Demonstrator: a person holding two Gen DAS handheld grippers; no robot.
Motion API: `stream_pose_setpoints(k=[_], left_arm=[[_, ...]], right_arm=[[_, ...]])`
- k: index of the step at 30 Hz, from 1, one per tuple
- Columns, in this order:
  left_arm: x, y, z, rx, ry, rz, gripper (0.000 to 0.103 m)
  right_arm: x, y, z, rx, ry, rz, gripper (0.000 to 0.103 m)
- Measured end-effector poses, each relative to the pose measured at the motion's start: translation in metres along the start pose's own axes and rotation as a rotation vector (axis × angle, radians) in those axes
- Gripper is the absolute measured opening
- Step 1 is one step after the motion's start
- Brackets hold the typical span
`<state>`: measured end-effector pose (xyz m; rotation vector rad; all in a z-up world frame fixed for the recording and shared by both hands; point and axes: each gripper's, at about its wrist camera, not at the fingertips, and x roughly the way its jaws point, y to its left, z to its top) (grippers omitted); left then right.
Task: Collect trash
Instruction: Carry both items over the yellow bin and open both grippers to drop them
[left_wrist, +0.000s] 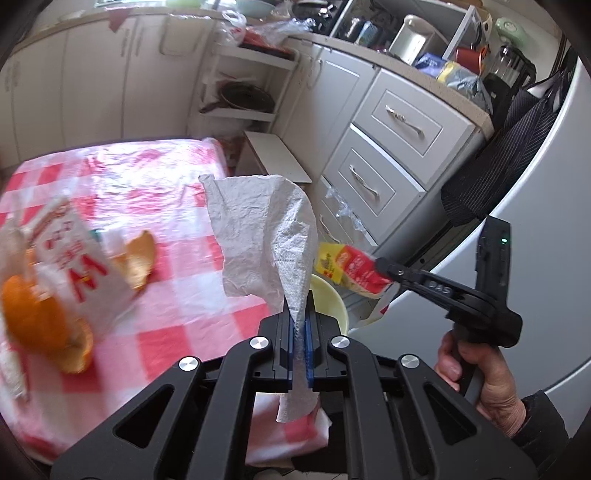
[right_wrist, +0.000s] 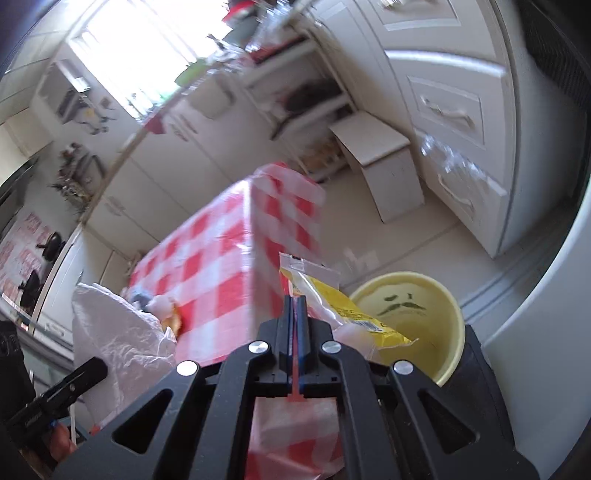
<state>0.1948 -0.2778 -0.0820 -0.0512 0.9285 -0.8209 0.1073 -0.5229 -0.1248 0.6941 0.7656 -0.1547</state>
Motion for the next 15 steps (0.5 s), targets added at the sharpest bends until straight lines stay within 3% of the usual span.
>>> stream_pose_setpoints(k=[6, 15], left_arm=[[0.089, -0.013, 0.015, -0.042, 0.079, -0.015, 0.005], [0.163, -0.052, 0.016, -0.035, 0.153, -0.007, 0.005]], right_arm=[[0.055, -0.046, 0.012, 0.092, 0.11, -0.054, 0.002], [0.071, -0.101, 0.012, 0.287, 0.176, -0.042, 0.004]])
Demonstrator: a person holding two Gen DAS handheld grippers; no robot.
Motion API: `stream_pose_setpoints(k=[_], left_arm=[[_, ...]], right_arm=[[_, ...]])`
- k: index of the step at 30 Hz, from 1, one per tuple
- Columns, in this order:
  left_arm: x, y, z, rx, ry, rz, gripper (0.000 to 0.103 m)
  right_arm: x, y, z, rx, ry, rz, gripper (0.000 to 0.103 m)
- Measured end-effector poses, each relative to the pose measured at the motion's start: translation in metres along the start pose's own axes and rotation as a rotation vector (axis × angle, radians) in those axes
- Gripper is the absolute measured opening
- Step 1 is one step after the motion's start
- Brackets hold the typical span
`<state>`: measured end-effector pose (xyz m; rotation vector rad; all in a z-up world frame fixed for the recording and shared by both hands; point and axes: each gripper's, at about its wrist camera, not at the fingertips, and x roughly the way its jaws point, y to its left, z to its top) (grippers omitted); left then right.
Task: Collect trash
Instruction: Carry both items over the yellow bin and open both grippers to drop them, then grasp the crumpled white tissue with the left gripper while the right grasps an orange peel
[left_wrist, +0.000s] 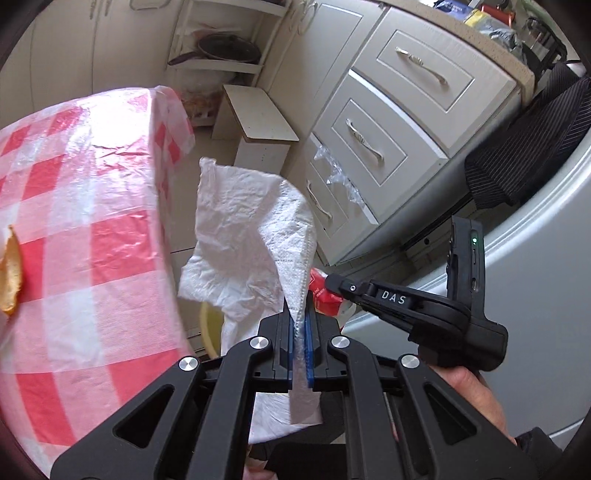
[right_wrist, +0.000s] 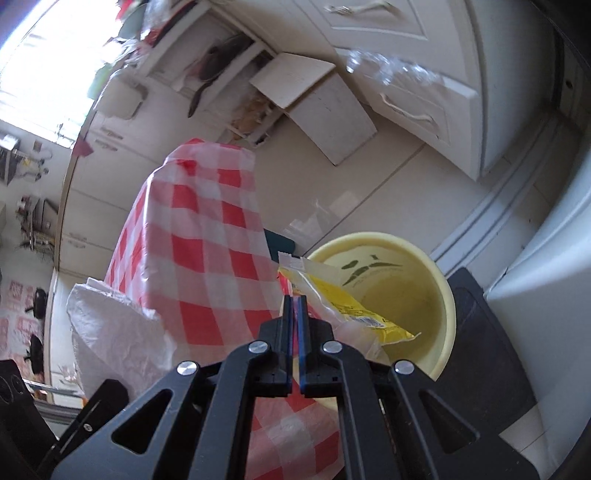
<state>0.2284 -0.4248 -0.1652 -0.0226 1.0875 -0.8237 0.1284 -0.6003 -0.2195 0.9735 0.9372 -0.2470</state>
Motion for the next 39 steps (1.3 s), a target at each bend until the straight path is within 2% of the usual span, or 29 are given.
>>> stream_pose_setpoints(k=[2, 4, 5, 9, 12, 18, 26, 32, 39], left_arm=[[0.016, -0.005, 0.003, -0.001, 0.022, 0.018, 0.005], [0.029, -0.008, 0.004, 0.0, 0.044, 0.043, 0.006], [0.036, -0.009, 0.004, 0.004, 0.059, 0.055, 0.011], [0.037, -0.014, 0.004, 0.028, 0.042, 0.127, 0.045], [0.025, -0.018, 0.0, 0.066, 0.016, 0.171, 0.053], [-0.006, -0.017, -0.013, 0.107, -0.024, 0.247, 0.061], [-0.058, -0.012, -0.032, 0.145, -0.085, 0.333, 0.066], [-0.095, 0.0, -0.048, 0.139, -0.118, 0.376, 0.068], [-0.12, 0.017, -0.063, 0.11, -0.124, 0.406, 0.07]], right_arm=[[0.001, -0.007, 0.0, 0.032, 0.016, -0.014, 0.008], [-0.001, -0.008, 0.0, 0.036, 0.009, -0.019, 0.037], [-0.005, -0.007, 0.001, 0.025, -0.009, -0.031, 0.04], [-0.014, -0.006, 0.003, 0.003, -0.047, -0.034, 0.041], [-0.016, -0.007, 0.004, 0.017, -0.059, -0.018, 0.043], [-0.02, 0.006, 0.004, -0.02, -0.082, -0.027, 0.048], [-0.027, 0.034, -0.001, -0.083, -0.113, -0.022, 0.051], [-0.029, 0.057, -0.006, -0.141, -0.13, -0.021, 0.054], [-0.028, 0.084, -0.014, -0.208, -0.138, -0.016, 0.055]])
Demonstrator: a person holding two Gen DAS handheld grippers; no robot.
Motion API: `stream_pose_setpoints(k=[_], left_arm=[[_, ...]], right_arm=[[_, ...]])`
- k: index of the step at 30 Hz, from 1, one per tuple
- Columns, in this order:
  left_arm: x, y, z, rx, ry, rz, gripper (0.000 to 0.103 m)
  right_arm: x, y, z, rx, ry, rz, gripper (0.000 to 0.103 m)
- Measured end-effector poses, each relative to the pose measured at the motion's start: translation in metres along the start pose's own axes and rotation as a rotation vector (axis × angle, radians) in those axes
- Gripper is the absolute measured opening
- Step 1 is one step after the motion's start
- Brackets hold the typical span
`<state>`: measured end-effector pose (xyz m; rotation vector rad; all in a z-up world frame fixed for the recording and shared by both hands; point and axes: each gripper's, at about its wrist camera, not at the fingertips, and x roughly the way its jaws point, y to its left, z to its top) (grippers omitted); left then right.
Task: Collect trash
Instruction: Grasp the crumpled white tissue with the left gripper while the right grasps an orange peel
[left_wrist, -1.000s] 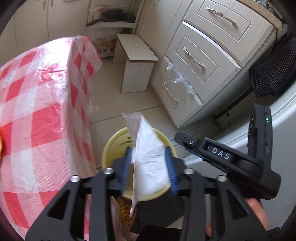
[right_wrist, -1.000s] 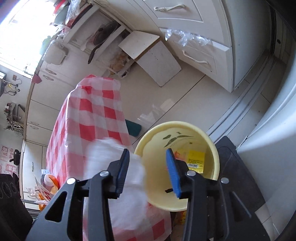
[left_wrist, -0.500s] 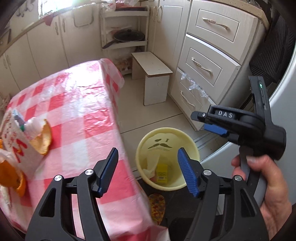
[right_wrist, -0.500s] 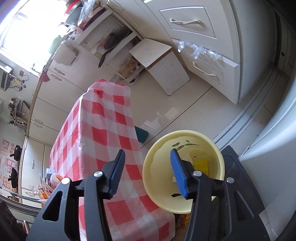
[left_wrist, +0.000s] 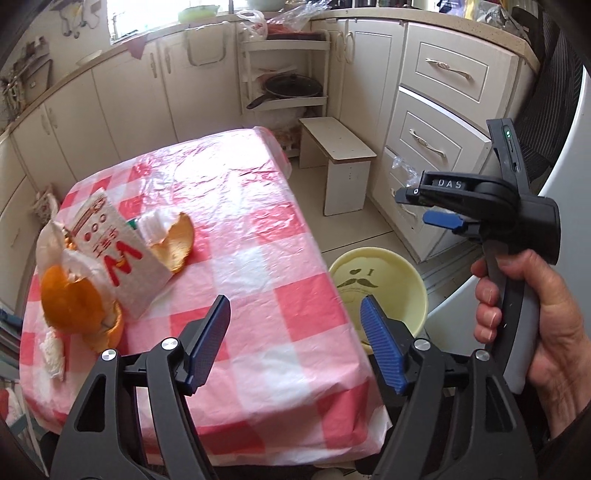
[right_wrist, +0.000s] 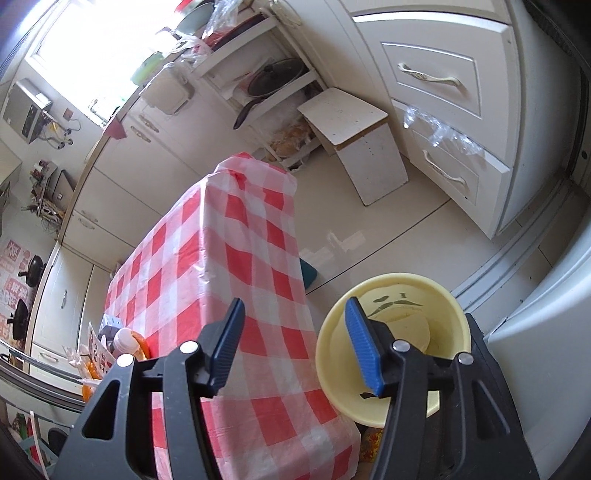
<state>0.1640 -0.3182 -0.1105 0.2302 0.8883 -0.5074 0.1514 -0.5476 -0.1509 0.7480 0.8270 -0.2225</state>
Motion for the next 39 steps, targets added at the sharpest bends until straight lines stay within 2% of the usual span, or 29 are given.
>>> stream_pose_setpoints(k=[5, 9, 13, 16, 18, 22, 28, 29, 33, 36, 39], left_arm=[[-0.008, 0.03, -0.016, -0.034, 0.01, 0.046, 0.071], [-0.016, 0.075, -0.035, -0.103, 0.02, 0.119, 0.072], [-0.023, 0.137, -0.055, -0.222, 0.035, 0.215, 0.073], [-0.027, 0.193, -0.072, -0.354, 0.05, 0.302, 0.073], [-0.028, 0.222, -0.081, -0.42, 0.056, 0.334, 0.073], [-0.024, 0.257, -0.089, -0.484, 0.062, 0.368, 0.073], [0.0, 0.276, -0.087, -0.482, 0.072, 0.377, 0.072], [0.005, 0.278, -0.087, -0.484, 0.072, 0.365, 0.067], [0.015, 0.284, -0.09, -0.48, 0.083, 0.317, 0.035], [0.015, 0.284, -0.092, -0.456, 0.07, 0.297, 0.025], [0.013, 0.285, -0.094, -0.444, 0.058, 0.285, 0.023]], right_arm=[[-0.003, 0.029, -0.003, -0.103, -0.031, -0.019, 0.056], [-0.005, 0.051, -0.008, -0.202, -0.059, -0.033, 0.061], [-0.005, 0.073, -0.014, -0.287, -0.069, -0.025, 0.062], [-0.005, 0.092, -0.022, -0.35, -0.073, -0.012, 0.063], [-0.007, 0.107, -0.027, -0.398, -0.08, 0.002, 0.063], [-0.01, 0.142, -0.043, -0.51, -0.099, 0.056, 0.066], [-0.004, 0.207, -0.079, -0.706, -0.067, 0.226, 0.071], [-0.001, 0.218, -0.087, -0.747, -0.055, 0.248, 0.071], [0.016, 0.264, -0.136, -0.956, 0.009, 0.319, 0.076], [0.032, 0.286, -0.169, -1.104, 0.045, 0.311, 0.079], [0.044, 0.3, -0.191, -1.211, 0.027, 0.278, 0.082]])
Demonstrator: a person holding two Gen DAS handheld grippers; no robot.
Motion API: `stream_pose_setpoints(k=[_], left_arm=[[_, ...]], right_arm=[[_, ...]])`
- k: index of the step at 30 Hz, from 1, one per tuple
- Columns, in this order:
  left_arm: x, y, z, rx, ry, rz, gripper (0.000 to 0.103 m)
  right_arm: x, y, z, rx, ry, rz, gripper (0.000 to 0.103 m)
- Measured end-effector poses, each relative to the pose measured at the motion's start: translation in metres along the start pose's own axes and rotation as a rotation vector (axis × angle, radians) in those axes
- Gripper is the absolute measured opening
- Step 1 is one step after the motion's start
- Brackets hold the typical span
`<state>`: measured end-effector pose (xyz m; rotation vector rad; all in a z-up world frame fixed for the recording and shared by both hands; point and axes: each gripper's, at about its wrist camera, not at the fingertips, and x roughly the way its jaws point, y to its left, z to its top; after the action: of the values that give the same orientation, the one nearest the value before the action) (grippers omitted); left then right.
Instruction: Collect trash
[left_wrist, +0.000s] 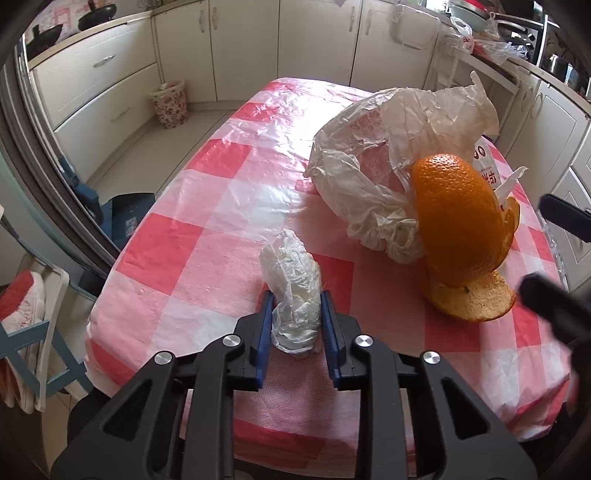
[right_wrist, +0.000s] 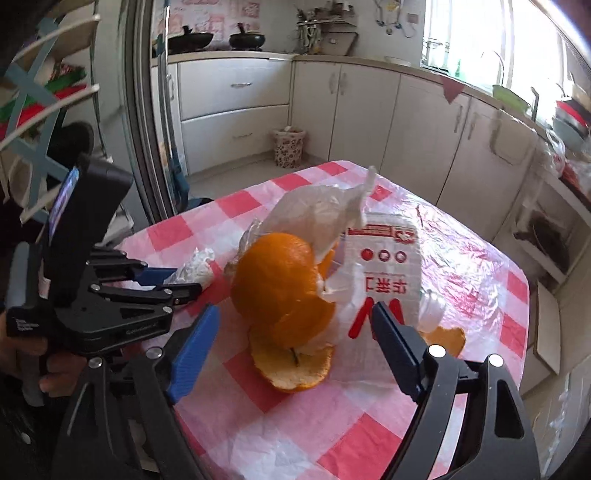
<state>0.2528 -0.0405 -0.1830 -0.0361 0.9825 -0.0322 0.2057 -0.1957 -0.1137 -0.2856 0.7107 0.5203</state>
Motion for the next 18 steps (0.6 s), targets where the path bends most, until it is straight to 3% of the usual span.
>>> stream_pose_setpoints(k=[5, 7, 10, 18], left_arm=[[0.0, 0.013, -0.002, 0.002, -0.008, -0.005, 0.023], [0.0, 0.017, -0.002, -0.003, -0.008, -0.005, 0.023], [-0.001, 0.02, -0.002, -0.011, -0.008, -0.011, 0.023], [-0.001, 0.024, -0.003, -0.02, -0.009, -0.017, 0.023]], right_arm=[[0.029, 0.009, 0.002, -0.044, 0.053, -0.031, 0.081], [0.032, 0.008, 0.003, -0.018, 0.061, -0.015, 0.067], [0.027, -0.001, 0.005, 0.037, 0.059, 0.01, 0.055], [-0.001, -0.005, -0.002, 0.094, 0.033, 0.091, 0.049]])
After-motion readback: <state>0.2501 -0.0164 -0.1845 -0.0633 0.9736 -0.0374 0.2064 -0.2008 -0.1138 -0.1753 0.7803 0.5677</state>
